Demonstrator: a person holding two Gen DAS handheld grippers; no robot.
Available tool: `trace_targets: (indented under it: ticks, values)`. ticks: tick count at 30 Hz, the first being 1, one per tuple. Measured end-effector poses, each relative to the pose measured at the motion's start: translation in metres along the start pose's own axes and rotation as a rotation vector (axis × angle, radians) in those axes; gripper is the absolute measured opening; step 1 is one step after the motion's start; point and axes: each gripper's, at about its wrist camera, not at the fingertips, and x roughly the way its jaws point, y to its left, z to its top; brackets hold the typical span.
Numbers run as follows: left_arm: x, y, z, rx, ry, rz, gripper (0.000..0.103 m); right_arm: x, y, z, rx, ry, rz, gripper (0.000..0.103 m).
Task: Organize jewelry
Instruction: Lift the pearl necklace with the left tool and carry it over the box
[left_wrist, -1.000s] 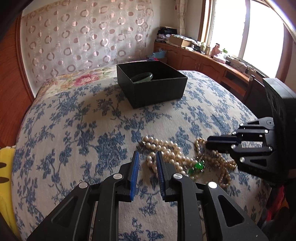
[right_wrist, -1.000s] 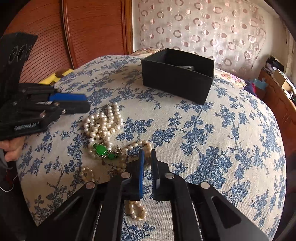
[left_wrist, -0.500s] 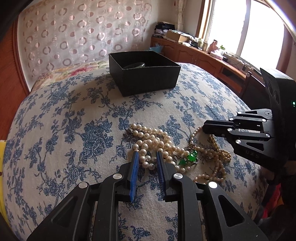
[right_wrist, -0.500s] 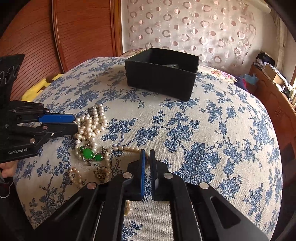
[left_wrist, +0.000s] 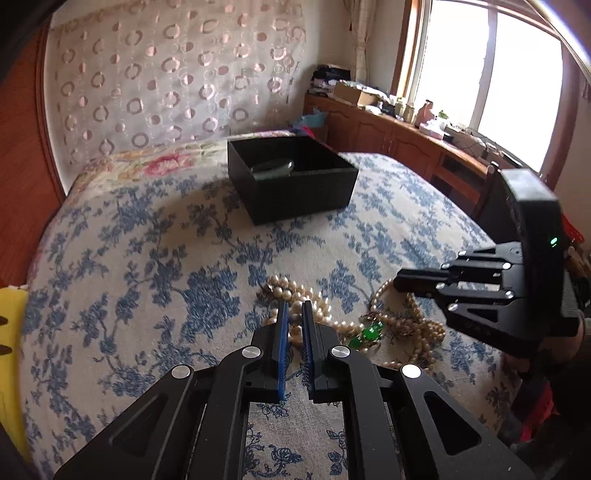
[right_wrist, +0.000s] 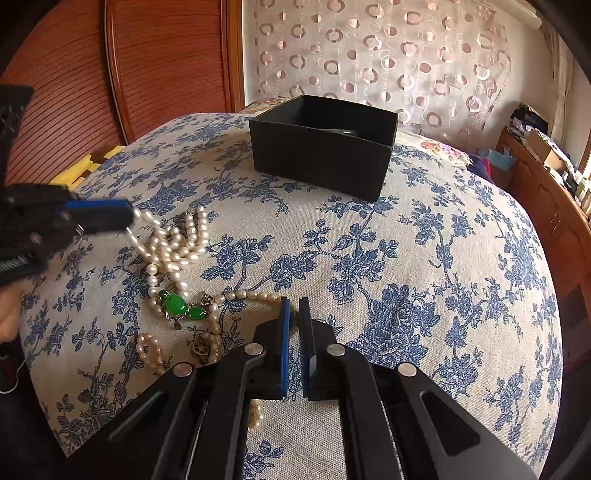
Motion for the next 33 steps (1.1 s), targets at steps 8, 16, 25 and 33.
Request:
trace_targets:
  ticks: [8, 16, 25, 33]
  values:
    - [-0.034, -0.005, 0.023, 0.025, -0.085, 0.020, 0.006, 0.000, -0.002, 0.001, 0.011, 0.001, 0.014, 0.006]
    - [-0.058, -0.007, 0.053, 0.070, -0.159, 0.045, 0.006, -0.009, 0.003, 0.008, -0.025, -0.022, -0.006, 0.005]
    - [-0.078, -0.007, 0.084, 0.087, -0.238, 0.064, 0.006, -0.062, 0.000, 0.047, -0.054, -0.160, -0.020, 0.005]
    - [-0.092, -0.007, 0.107, 0.103, -0.284, 0.088, 0.006, -0.098, 0.003, 0.085, -0.105, -0.255, -0.054, 0.005]
